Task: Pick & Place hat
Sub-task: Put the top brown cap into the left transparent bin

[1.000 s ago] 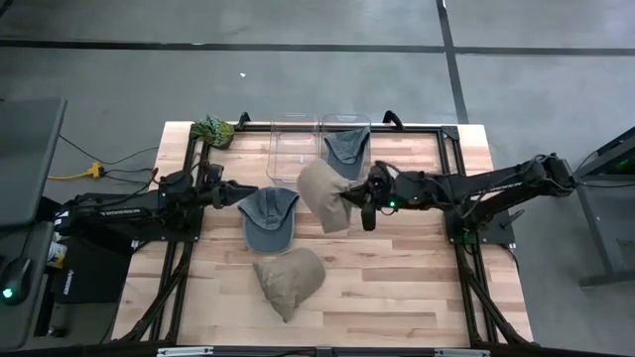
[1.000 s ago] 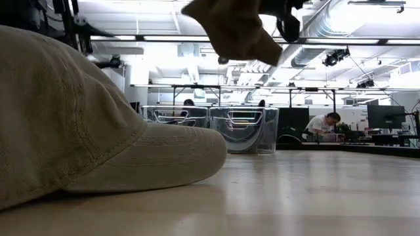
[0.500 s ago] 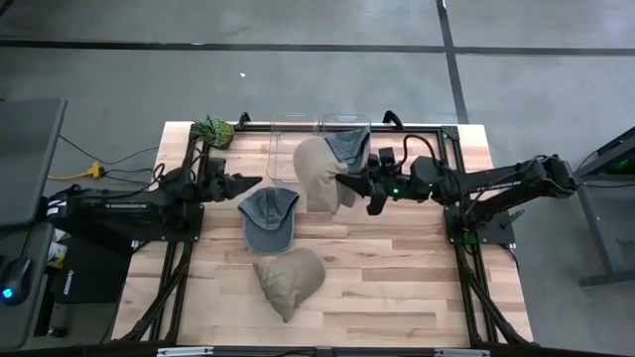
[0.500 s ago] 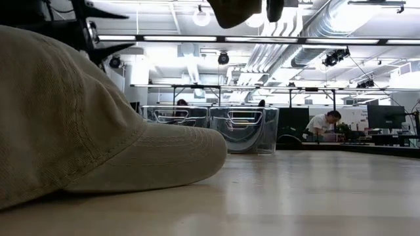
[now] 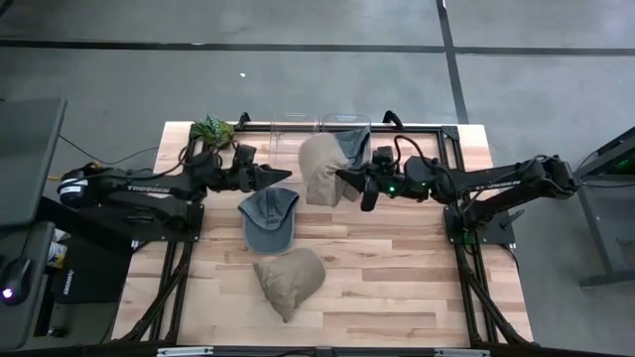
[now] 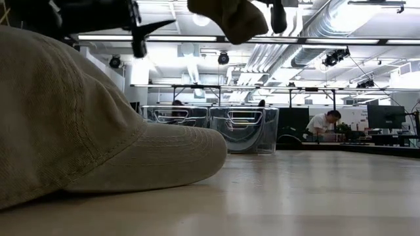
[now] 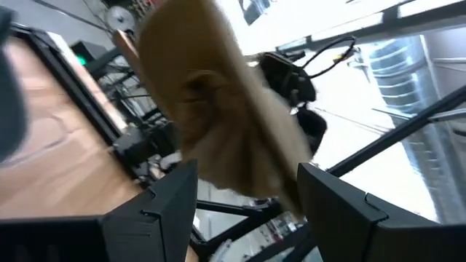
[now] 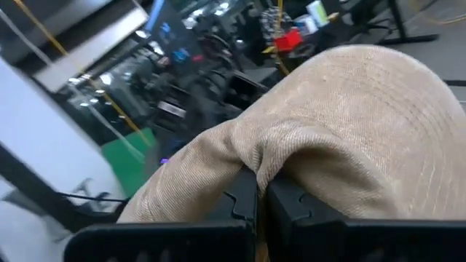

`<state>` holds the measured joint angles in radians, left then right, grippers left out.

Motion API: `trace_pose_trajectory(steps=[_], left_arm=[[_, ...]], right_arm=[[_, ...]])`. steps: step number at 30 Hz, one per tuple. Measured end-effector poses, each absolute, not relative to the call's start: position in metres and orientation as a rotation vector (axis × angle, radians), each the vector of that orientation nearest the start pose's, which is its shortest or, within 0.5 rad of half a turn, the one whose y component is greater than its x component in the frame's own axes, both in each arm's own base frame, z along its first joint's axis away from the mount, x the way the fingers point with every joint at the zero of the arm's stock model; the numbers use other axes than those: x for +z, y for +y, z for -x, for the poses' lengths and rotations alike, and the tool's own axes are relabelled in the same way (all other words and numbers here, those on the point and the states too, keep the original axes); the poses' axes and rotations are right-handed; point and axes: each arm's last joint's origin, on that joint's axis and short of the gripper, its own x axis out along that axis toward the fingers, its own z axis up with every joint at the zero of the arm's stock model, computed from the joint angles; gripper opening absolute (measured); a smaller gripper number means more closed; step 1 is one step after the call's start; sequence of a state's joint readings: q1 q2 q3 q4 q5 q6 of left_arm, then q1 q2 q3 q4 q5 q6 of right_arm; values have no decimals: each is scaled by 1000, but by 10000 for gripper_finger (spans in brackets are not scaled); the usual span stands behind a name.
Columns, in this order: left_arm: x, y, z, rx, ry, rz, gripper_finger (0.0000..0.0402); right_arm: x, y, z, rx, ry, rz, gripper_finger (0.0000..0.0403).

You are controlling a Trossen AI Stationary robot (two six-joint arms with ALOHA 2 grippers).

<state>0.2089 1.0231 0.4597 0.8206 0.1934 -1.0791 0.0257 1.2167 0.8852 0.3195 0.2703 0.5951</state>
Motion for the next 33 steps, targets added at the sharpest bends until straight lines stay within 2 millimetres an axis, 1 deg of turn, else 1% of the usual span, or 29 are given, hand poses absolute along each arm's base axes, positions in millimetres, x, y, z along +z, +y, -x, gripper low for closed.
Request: trace_pose_trajectory(steps=[4,9,14,16,19,24,28,33], left_arm=[[281,40,-218,-126,-239,1029,218],[278,43,-219,-34,-247,1064,218],[277,45,-219,23,-272,1089,221],[274,46,-222,32,-271,1115,231],[268,47,-226,50,-247,1175,258],[272,49,-236,45,-244,1185,302],[287,51,-247,33,-261,1162,312],[288,54,-263,69,-197,1164,312]], right_arm=[[321,-2,-275,-320,-19,-550,0],[321,-4,-274,-371,-21,-491,0],[320,-11,-274,-377,-10,-470,0],[320,-16,-274,-390,-4,-458,0],[319,-22,-274,-388,3,-445,0],[317,-31,-273,-380,29,-429,0],[314,-38,-275,-394,41,-421,0],[310,-45,-277,-395,63,-414,0]])
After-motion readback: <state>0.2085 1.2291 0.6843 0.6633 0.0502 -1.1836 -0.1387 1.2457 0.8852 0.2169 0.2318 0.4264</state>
